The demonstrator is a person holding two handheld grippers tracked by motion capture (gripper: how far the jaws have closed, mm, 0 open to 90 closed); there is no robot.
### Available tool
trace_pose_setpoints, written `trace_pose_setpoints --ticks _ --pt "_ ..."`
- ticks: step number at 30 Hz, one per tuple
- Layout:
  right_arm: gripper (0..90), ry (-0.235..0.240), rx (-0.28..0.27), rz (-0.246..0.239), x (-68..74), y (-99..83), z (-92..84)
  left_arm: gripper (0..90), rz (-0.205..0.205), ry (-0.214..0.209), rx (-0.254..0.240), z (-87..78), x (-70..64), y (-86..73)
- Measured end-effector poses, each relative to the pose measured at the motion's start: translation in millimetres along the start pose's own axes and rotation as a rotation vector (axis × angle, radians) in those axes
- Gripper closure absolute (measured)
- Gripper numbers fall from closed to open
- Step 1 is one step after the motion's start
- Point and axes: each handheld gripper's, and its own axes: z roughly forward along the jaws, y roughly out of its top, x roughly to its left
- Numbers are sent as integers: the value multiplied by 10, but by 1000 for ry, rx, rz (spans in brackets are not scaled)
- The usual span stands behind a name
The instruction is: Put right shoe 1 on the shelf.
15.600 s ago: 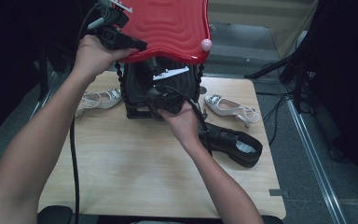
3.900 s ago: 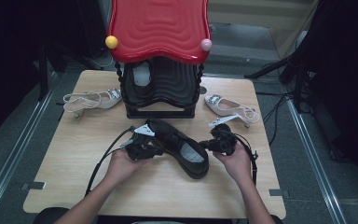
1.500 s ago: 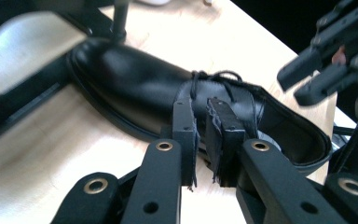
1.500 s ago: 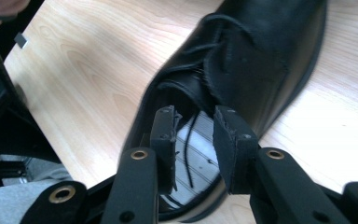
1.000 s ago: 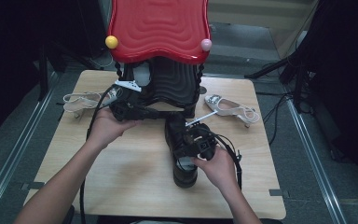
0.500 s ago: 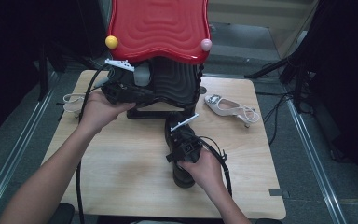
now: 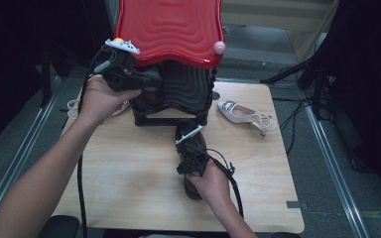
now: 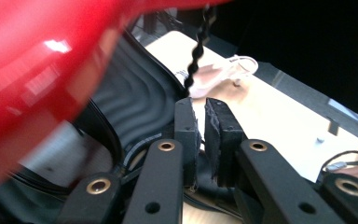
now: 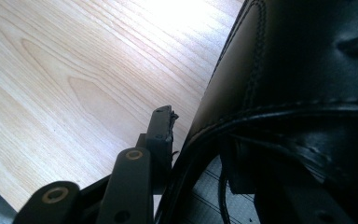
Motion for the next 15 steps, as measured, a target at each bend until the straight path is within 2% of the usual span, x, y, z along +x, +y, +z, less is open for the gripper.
trace_pose_setpoints --ticks 2,4,6,10,12,13,15 --pt "734 12 -1 -5 -36 -5 -4 850 11 14 1 -23 9 74" --pt "755 19 -8 -21 -52 -11 -6 852 18 8 2 -31 18 132" --pt "778 12 -5 -35 -60 -24 -23 865 32 16 0 -39 17 183" --pt "827 12 -8 -19 -114 -55 -73 899 29 18 -1 -48 38 271" --pt "835 45 -16 -11 -186 -74 -108 900 25 27 -2 -49 48 310" --pt "837 64 -20 9 -227 -85 -140 900 22 26 -7 -46 53 324" --pt "843 85 -24 4 -281 -101 -177 900 21 28 -12 -52 64 362"
